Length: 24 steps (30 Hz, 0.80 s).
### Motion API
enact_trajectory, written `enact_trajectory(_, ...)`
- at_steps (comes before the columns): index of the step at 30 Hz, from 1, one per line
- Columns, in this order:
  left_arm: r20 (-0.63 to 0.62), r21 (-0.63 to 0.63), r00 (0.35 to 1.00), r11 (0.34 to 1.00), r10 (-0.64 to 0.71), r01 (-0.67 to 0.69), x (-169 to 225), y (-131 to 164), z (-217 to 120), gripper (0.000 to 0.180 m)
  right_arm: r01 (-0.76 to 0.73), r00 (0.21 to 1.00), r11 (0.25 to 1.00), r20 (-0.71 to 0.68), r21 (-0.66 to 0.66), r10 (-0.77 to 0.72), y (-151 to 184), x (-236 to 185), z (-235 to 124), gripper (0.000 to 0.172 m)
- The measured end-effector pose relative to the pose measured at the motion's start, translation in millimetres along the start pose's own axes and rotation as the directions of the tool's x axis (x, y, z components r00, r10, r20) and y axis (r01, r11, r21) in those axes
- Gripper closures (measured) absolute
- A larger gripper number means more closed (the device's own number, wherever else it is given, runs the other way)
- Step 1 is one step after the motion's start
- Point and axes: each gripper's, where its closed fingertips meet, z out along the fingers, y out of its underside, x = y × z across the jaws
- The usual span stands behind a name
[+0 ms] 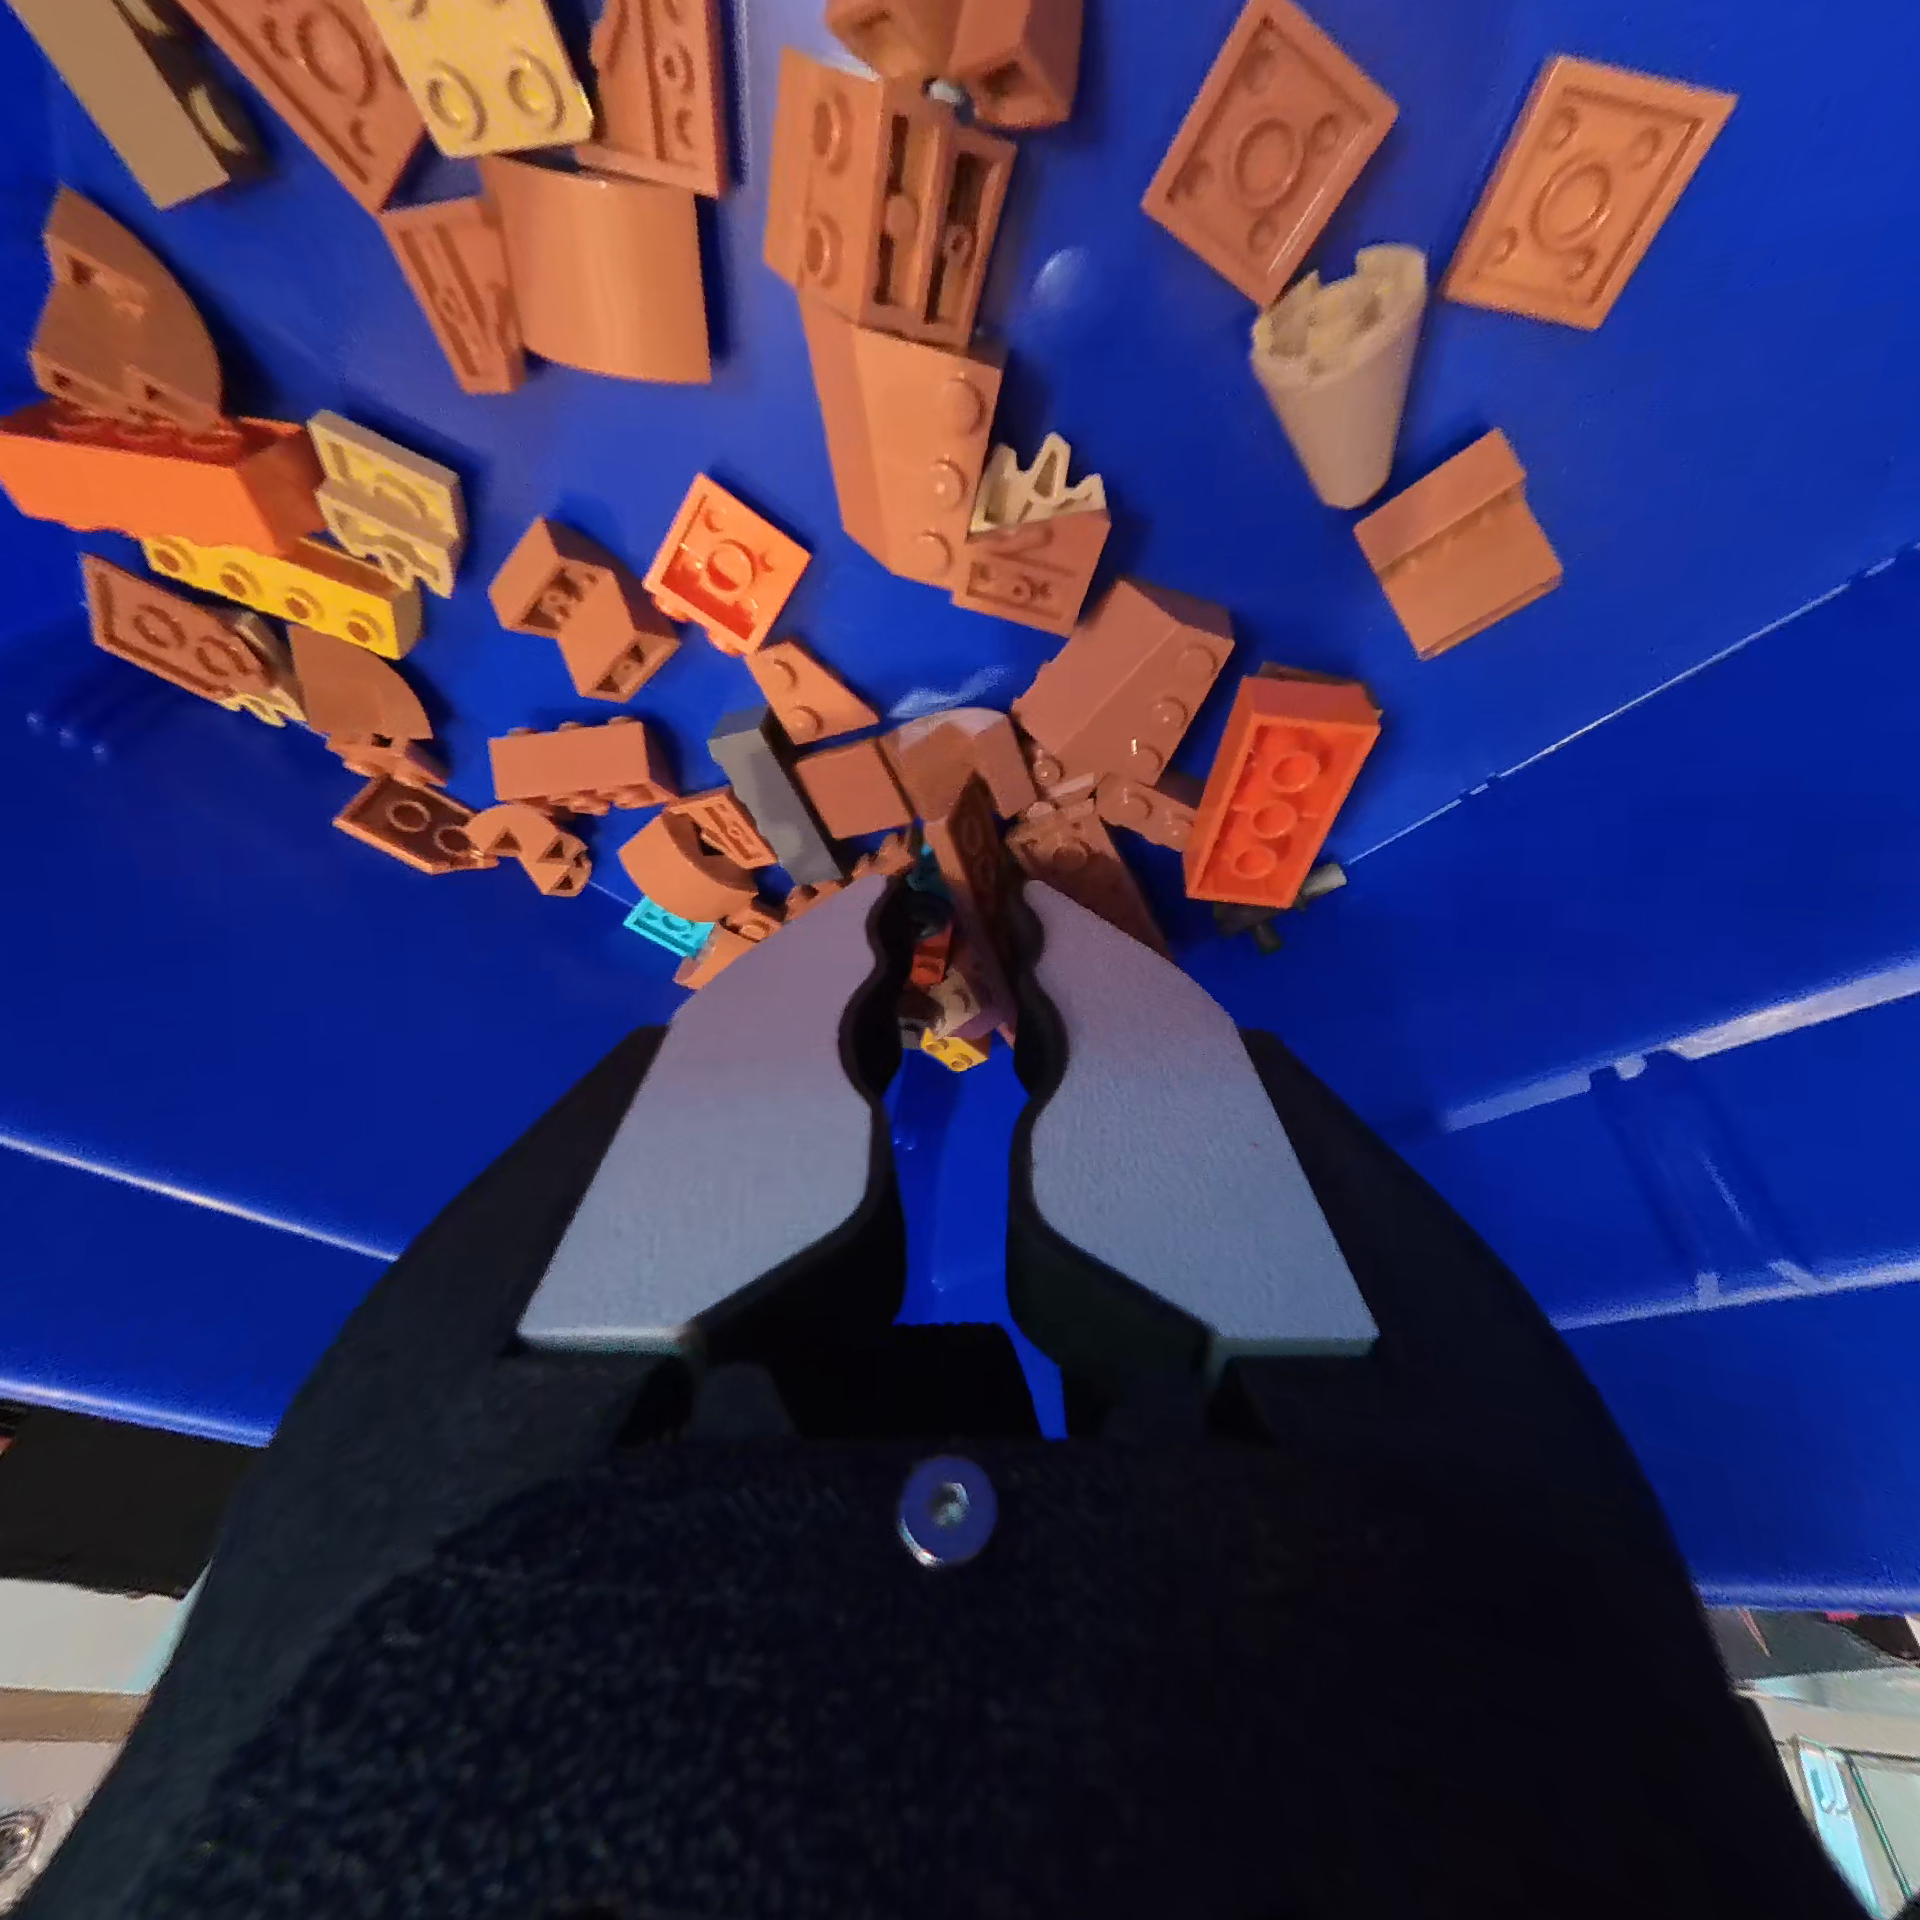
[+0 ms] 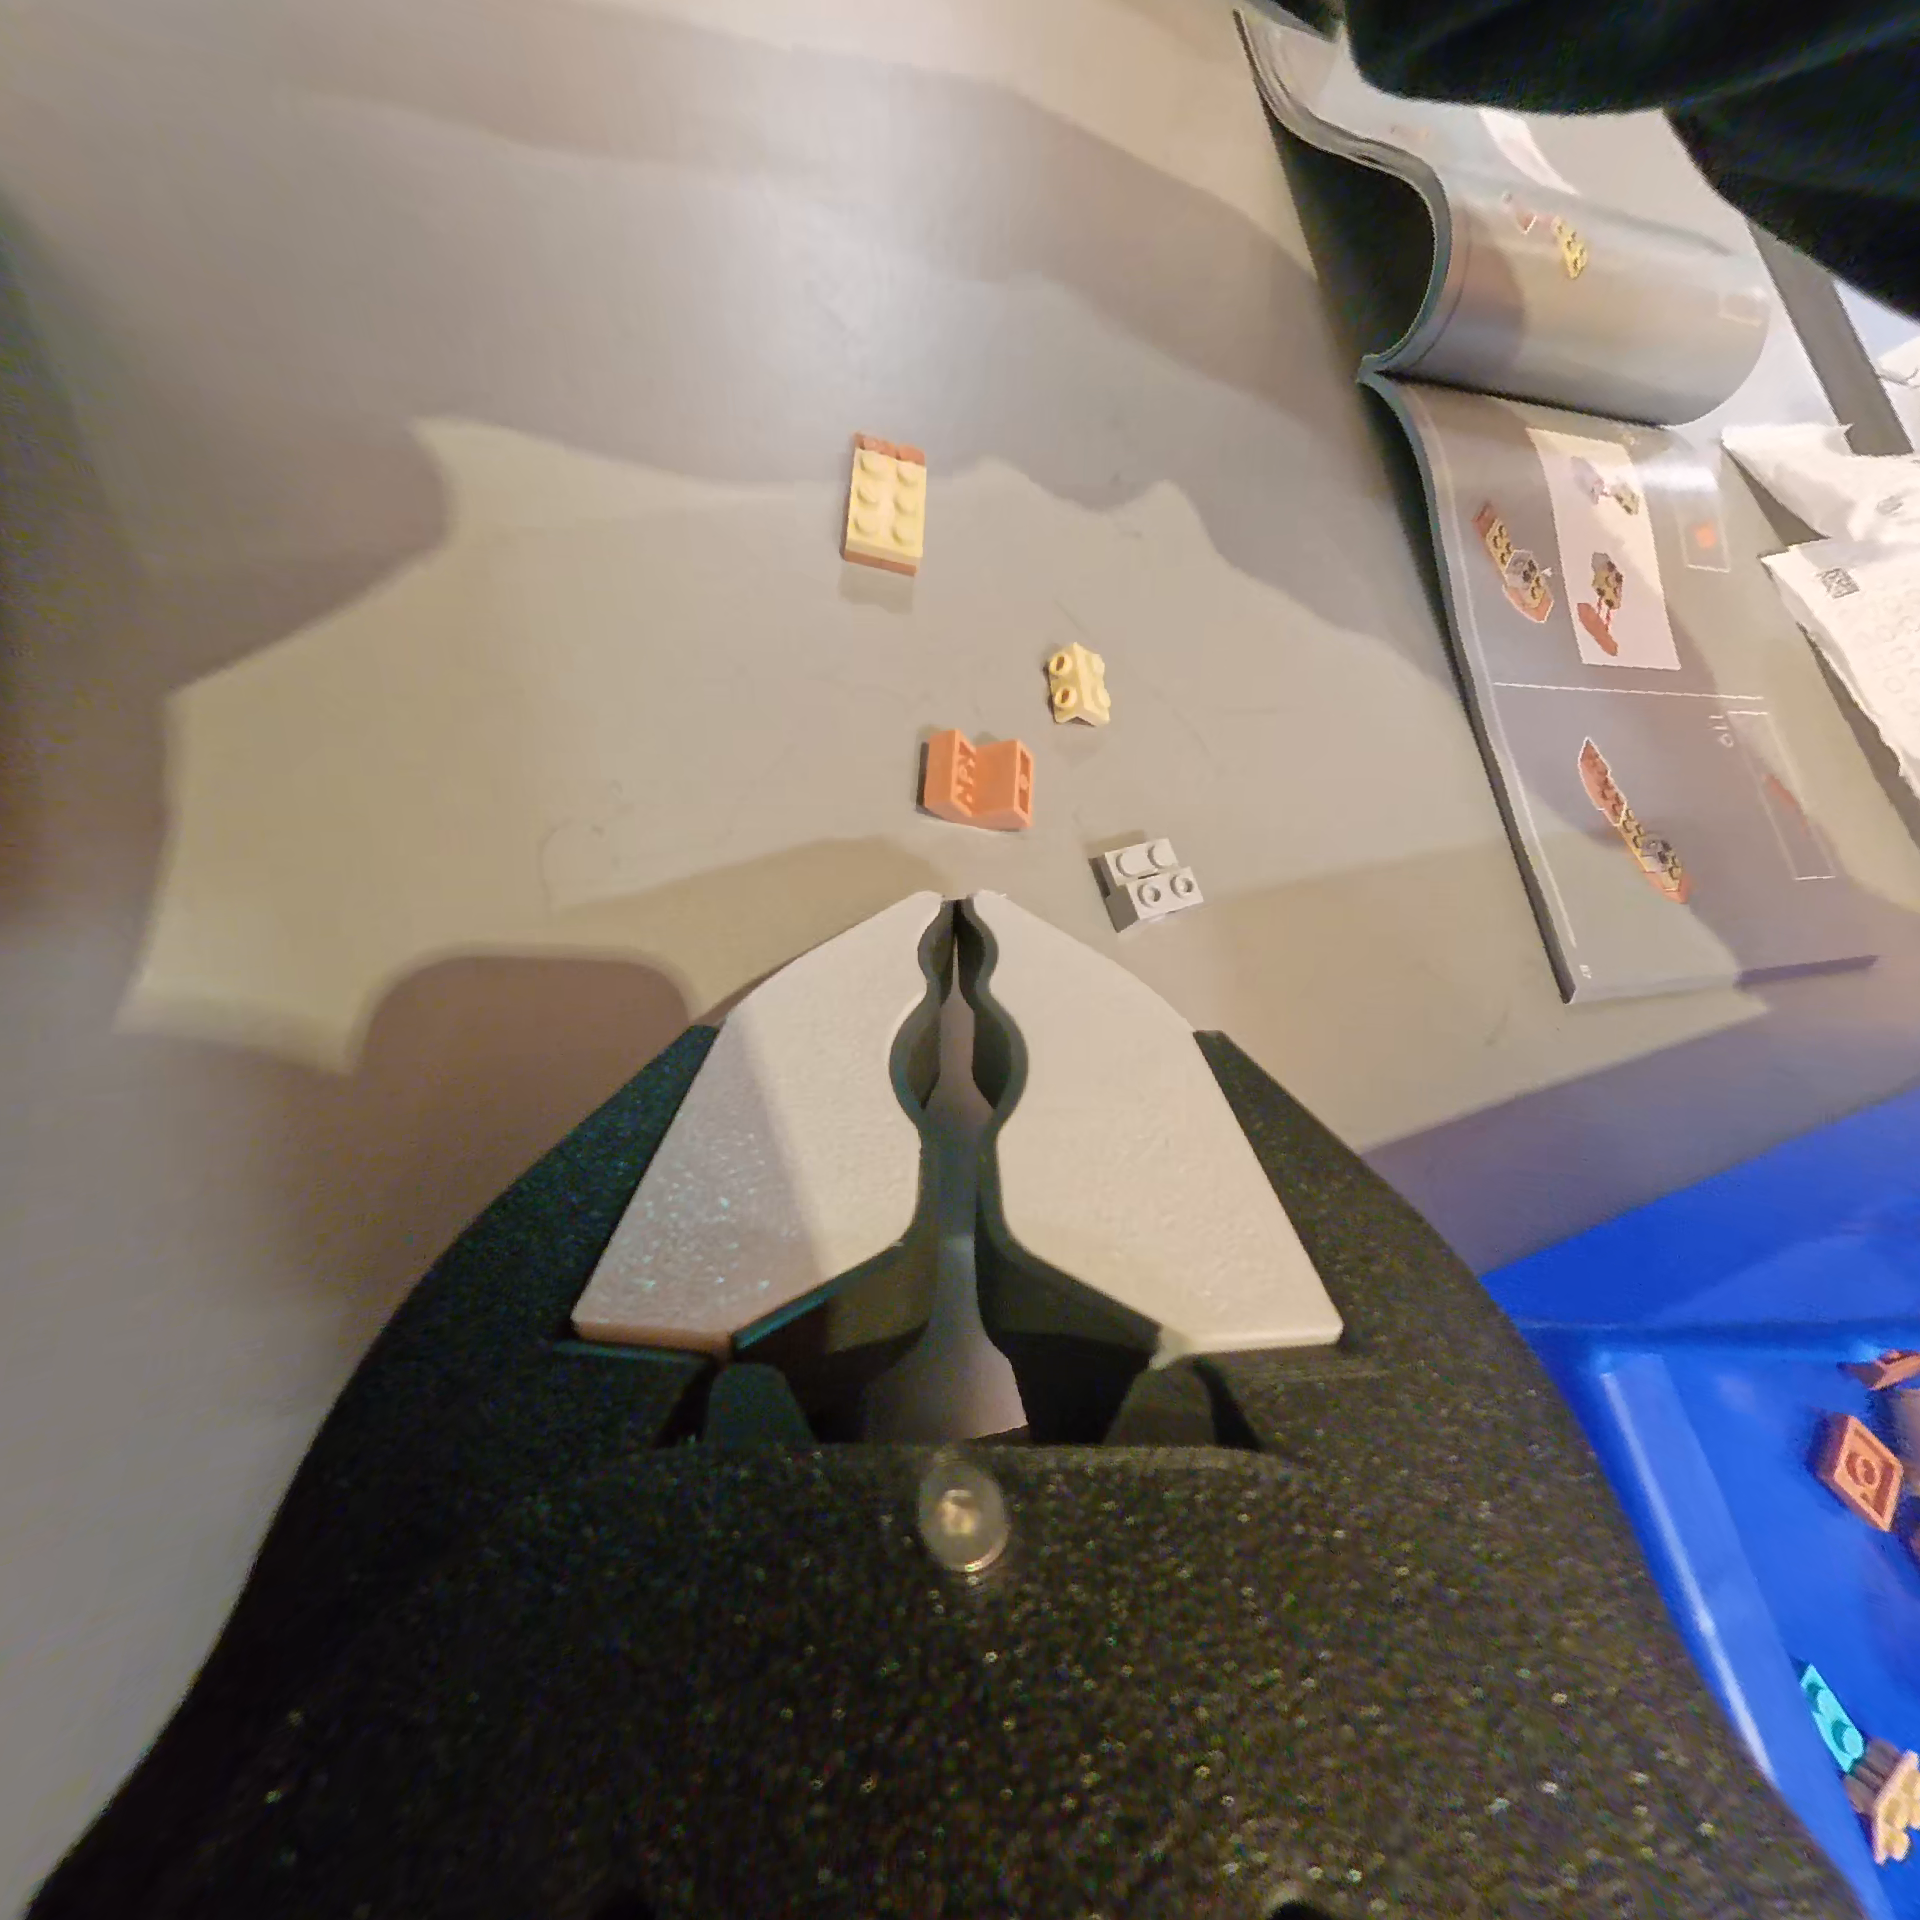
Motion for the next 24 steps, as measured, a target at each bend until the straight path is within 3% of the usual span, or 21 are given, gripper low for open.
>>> enact_trajectory(9, -0.005, 0.048, 0.999, 0.998, -0.033, 0.033, -6, 0, -7, 0.175, 0.0, 1.0, 1.0, 0.0, 0.0, 0.0, 0, 0, 0, 0.172)
enact_trajectory(16, 0.054, 0.208, 0.996, 0.976, -0.075, 0.062, -29, -35, -27, 0.175, 0.001, 1.0, 1.0, -0.001, 0.0, -0.001, -1, 0, 0, 0.172)
enact_trajectory(24, 0.063, 0.251, 0.989, 0.961, -0.137, 0.117, -43, -53, -16, 0.175, -0.006, 1.0, 1.0, 0.005, -0.001, 0.006, 0, 0, 0, 0.172)
